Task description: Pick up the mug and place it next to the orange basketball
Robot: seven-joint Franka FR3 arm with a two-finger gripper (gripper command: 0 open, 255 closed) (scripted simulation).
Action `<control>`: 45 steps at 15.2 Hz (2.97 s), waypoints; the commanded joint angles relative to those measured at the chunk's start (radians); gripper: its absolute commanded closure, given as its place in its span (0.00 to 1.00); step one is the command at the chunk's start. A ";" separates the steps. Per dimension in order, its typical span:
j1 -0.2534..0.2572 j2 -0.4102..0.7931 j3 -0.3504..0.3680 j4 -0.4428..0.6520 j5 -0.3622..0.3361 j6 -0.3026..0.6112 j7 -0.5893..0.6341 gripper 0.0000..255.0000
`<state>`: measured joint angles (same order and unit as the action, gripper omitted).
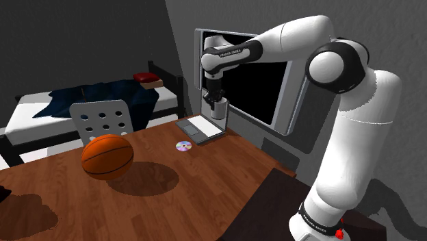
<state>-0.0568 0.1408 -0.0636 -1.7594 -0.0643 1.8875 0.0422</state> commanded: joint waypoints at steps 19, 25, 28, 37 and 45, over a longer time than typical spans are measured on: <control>0.263 0.460 0.128 0.690 -0.032 -0.256 0.369 1.00; 0.309 0.596 0.132 0.878 -0.040 -0.310 0.408 1.00; 0.307 0.581 0.133 0.811 -0.040 -0.258 0.412 1.00; 0.301 0.568 0.133 0.668 -0.042 -0.129 0.421 1.00; 0.299 0.582 0.132 0.584 -0.044 -0.031 0.428 1.00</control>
<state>0.2440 0.7209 0.0690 -1.1626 -0.1084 1.8409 0.4711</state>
